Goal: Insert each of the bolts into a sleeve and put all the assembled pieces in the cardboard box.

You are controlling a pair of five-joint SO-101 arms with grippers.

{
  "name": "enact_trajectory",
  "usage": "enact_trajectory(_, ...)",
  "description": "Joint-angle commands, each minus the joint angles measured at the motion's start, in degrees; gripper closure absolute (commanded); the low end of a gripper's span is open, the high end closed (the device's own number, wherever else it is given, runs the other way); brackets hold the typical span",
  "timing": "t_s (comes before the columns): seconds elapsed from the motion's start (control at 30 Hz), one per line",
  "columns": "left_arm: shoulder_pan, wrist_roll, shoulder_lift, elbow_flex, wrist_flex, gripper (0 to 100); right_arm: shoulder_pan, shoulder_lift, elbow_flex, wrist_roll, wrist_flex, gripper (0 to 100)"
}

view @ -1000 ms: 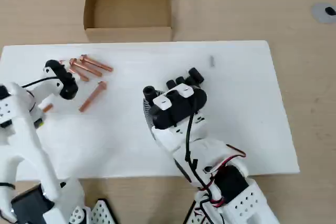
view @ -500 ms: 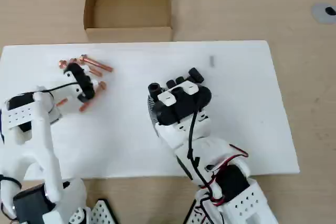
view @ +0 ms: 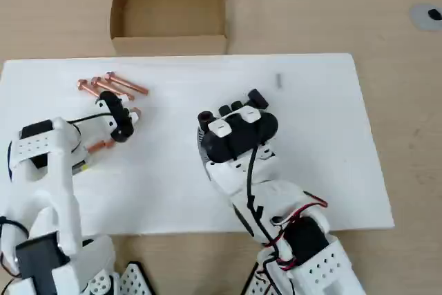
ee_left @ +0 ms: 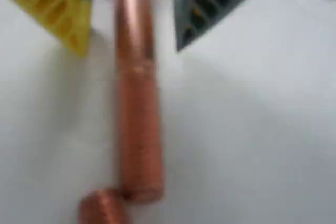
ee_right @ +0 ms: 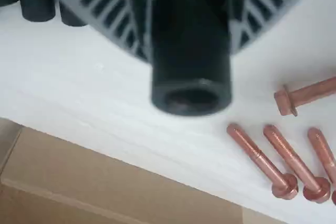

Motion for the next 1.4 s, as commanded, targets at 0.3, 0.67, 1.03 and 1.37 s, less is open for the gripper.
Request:
enact_trajectory(0.3, -0.8, 35.1, 0.3, -14.9, 3.0, 85, 0.9, -0.1, -4.1, -0.4, 0.3, 98.9)
enact_trajectory(0.67, -6.2, 94.7, 0.8, -20.1, 29.8, 85, 0.8, -0.1, -4.4, -0.4, 0.2, 98.9)
enact_trajectory(1.03, -10.1, 133.0, 0.7, -17.8, 12.7, 85, 0.7, -0.1, -4.1, -0.4, 0.2, 98.9)
enact_trajectory(1.37, -5.9, 143.0, 0.8, -12.1, -1.8, 85, 0.7, -0.1, -4.0, -0.4, 0.2, 98.9)
